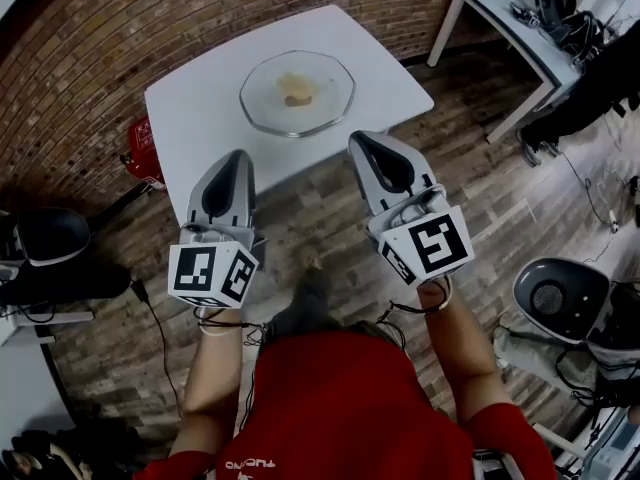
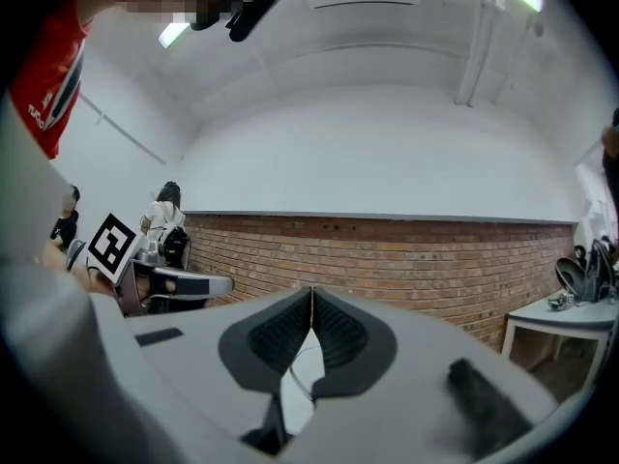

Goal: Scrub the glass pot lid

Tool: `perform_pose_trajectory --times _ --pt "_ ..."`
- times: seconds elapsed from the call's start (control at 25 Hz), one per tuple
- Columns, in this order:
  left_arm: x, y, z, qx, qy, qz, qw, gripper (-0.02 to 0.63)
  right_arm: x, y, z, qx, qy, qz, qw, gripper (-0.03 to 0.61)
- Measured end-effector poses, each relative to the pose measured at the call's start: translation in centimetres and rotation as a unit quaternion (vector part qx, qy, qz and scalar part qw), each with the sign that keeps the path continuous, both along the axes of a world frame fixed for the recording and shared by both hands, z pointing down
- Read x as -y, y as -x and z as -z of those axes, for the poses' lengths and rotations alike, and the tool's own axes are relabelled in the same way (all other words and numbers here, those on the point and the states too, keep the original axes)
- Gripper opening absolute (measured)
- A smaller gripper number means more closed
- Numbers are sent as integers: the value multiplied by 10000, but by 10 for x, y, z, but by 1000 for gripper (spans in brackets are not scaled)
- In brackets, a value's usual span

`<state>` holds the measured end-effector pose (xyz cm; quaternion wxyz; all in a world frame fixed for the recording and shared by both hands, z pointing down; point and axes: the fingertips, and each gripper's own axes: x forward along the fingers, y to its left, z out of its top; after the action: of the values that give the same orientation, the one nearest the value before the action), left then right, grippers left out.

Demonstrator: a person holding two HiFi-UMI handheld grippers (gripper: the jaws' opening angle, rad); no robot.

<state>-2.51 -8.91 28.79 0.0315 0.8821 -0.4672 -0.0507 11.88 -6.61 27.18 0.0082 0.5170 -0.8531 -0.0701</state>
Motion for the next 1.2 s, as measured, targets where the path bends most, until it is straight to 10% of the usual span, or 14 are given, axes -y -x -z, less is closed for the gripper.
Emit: perform_pose_trajectory --times 0.68,1.2 --pt "198 3 -26 318 65 325 9989 17 211 15 -21 -407 129 221 9988 31" --pt "268 5 -79 476 851 602 9934 18 288 33 -65 -675 819 648 9922 31"
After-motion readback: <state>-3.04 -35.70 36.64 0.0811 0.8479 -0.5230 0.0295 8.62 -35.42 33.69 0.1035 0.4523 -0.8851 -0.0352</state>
